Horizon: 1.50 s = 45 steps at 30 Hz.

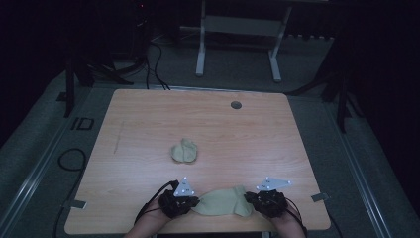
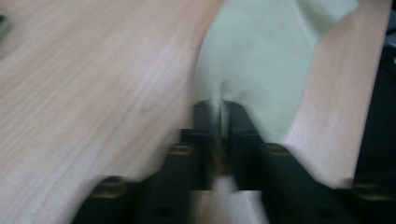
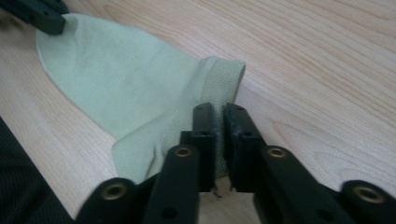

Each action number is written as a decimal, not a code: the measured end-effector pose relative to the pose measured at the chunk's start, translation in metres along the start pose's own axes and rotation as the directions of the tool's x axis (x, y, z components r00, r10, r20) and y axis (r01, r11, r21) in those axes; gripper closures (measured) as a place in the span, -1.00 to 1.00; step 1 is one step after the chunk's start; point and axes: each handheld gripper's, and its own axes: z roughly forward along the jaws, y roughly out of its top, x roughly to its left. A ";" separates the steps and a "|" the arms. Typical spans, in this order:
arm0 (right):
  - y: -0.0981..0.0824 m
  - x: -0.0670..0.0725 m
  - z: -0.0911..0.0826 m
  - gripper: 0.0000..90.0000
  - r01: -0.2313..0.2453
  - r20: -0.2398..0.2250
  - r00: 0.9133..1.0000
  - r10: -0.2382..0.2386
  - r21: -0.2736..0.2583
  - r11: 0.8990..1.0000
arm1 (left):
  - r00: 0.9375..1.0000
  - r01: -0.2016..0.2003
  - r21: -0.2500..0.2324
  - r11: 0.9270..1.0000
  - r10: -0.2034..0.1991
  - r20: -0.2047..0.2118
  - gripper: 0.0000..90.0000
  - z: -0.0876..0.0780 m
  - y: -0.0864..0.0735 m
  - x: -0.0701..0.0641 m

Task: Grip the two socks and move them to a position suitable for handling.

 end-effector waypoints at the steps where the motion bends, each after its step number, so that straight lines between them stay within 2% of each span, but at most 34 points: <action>1: 0.000 -0.001 0.000 0.62 -0.007 -0.004 1.000 0.007 0.001 1.000 | 1.000 0.017 -0.020 1.000 -0.017 -0.017 0.38 -0.001 0.001 0.000; 2: 0.002 -0.002 -0.001 0.54 -0.007 -0.008 1.000 0.007 0.006 1.000 | 0.999 0.024 -0.037 0.999 -0.025 -0.025 0.25 -0.004 0.002 0.000; 3: 0.003 -0.002 -0.003 0.46 -0.003 -0.003 1.000 0.003 0.002 1.000 | 0.999 0.025 -0.056 0.998 -0.027 -0.035 0.25 -0.007 0.004 -0.001; 5: 0.006 -0.001 -0.006 0.45 -0.003 -0.001 1.000 0.003 -0.012 1.000 | 0.999 0.015 -0.078 0.997 -0.018 -0.047 0.28 -0.012 0.008 -0.006; 6: 0.009 0.002 -0.010 0.54 0.005 -0.010 1.000 -0.005 -0.025 1.000 | 0.999 0.000 -0.087 0.996 -0.005 -0.050 0.44 -0.014 0.010 -0.011; 7: 0.009 0.002 -0.010 0.54 0.005 -0.010 1.000 -0.005 -0.025 1.000 | 0.999 -0.007 -0.091 0.996 0.003 -0.042 0.44 -0.015 0.012 -0.015; 8: 0.009 0.005 -0.011 0.59 0.005 -0.019 1.000 -0.005 -0.033 0.999 | 0.999 -0.014 -0.092 0.996 0.011 -0.036 0.53 -0.015 0.013 -0.019; 10: 0.008 0.011 -0.010 0.79 0.008 -0.039 0.999 -0.009 -0.033 0.999 | 1.000 -0.014 -0.091 0.996 0.013 -0.007 0.70 -0.011 0.013 -0.026; 11: 0.005 0.015 -0.007 0.86 0.023 -0.038 0.999 -0.024 -0.016 1.000 | 1.000 -0.017 -0.090 0.996 0.017 -0.008 0.71 -0.009 0.013 -0.029; 13: 0.003 0.018 -0.005 0.91 0.028 -0.035 0.999 -0.028 -0.013 1.000 | 1.000 -0.015 -0.085 0.996 0.014 -0.014 0.82 -0.007 0.012 -0.030; 14: 0.001 0.020 -0.003 0.91 0.027 -0.037 0.999 -0.027 -0.011 1.000 | 1.000 0.006 -0.052 0.999 -0.006 -0.002 0.82 0.002 0.008 -0.032; 16: -0.007 0.025 0.004 0.91 0.031 -0.055 0.998 -0.030 0.017 0.999 | 1.000 0.006 -0.018 1.000 -0.007 -0.011 0.93 0.010 0.005 -0.033; 18: -0.010 0.025 0.006 0.91 0.036 -0.060 0.998 -0.034 0.032 0.999 | 1.000 0.010 0.009 1.000 -0.010 -0.019 0.93 0.015 0.001 -0.031; 20: -0.013 0.023 0.008 0.91 0.052 -0.061 0.997 -0.048 0.055 0.997 | 1.000 0.027 -0.004 1.000 -0.027 -0.012 0.93 0.015 0.000 -0.028; 21: -0.015 0.022 0.010 0.91 0.059 -0.061 0.997 -0.056 0.059 0.997 | 1.000 0.022 -0.003 1.000 -0.022 -0.022 0.93 0.014 0.000 -0.027; 23: -0.016 0.017 0.009 0.91 0.055 -0.084 0.995 -0.051 0.050 0.997 | 1.000 0.013 0.000 1.000 -0.013 -0.022 0.94 0.013 -0.001 -0.026; 29: -0.019 0.007 0.005 0.91 0.059 -0.079 0.995 -0.055 0.055 0.997 | 0.999 0.031 -0.013 0.999 -0.031 -0.012 0.93 0.011 -0.006 -0.024; 35: -0.024 0.004 0.000 0.90 0.057 -0.072 0.996 -0.053 0.053 0.997 | 1.000 0.023 -0.013 1.000 -0.023 -0.004 0.94 0.013 -0.004 -0.027; 38: -0.024 0.003 0.000 0.90 0.058 -0.071 0.996 -0.054 0.053 0.997 | 0.999 0.034 -0.017 0.999 -0.034 0.008 0.93 0.014 -0.003 -0.025; 43: -0.024 0.002 -0.001 0.89 0.054 -0.068 0.996 -0.051 0.054 0.997 | 0.999 0.032 -0.017 0.999 -0.032 0.009 0.93 0.015 -0.003 -0.026; 45: -0.024 0.003 -0.001 0.85 0.057 -0.066 0.996 -0.053 0.058 0.997 | 0.999 0.045 -0.016 0.999 -0.044 0.017 0.93 0.014 -0.003 -0.025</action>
